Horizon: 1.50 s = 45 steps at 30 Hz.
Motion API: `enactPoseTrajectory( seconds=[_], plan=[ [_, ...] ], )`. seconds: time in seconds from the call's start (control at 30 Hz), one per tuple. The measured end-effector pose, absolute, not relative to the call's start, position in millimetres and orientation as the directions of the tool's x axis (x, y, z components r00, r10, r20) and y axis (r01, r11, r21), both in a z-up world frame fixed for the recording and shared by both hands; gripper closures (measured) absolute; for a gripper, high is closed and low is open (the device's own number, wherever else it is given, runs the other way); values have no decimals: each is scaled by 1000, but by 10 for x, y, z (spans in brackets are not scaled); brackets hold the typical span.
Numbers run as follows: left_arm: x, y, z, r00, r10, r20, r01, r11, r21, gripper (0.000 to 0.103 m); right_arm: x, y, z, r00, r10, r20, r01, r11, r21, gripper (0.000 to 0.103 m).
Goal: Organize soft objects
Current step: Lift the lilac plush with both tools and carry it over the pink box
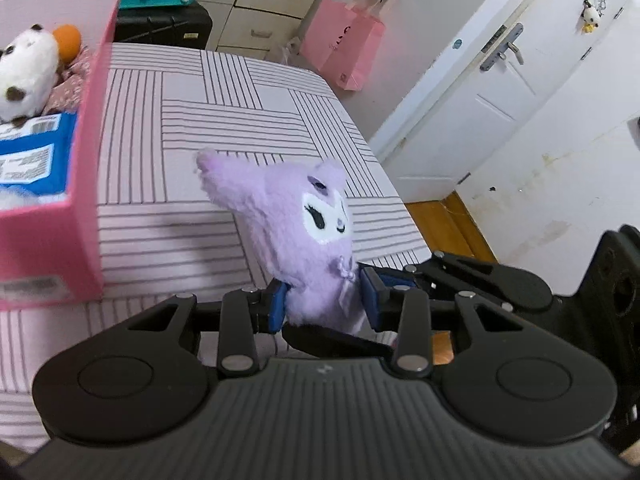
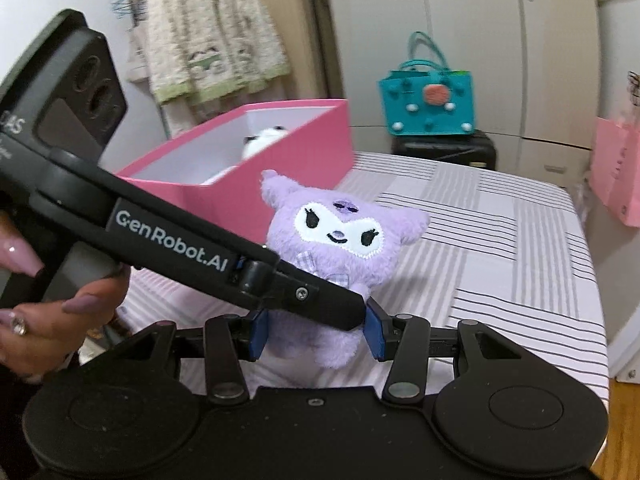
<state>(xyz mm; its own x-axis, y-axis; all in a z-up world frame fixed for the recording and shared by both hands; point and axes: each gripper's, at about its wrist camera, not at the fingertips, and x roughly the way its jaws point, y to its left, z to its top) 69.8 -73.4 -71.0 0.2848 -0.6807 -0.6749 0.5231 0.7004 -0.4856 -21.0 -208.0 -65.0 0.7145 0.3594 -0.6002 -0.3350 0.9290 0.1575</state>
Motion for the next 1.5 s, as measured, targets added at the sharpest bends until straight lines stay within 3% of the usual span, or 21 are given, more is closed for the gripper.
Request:
enactPoseTrajectory(
  seconds=[0.33,0.8,1.13,1.5],
  plan=[
    [477,-184,-391,288,-698,-655,526,687,-501,66,-294,-1686,-306,662,468,-585,-481,864,146,50],
    [431,569,-5,433,-657,-617,501,744,-441,66,-17,-1062,10,617,569,-544,-618,778,112,50],
    [899,949,155,510,-629,-586,460,775,-433,66,644,-748,186,591,616,-520,-645,749,154,50],
    [1742,1161,117,528,-554,-644,360,832,-422,66,1538,-376,125,535,587,-608,-655,742,139,50]
  ],
)
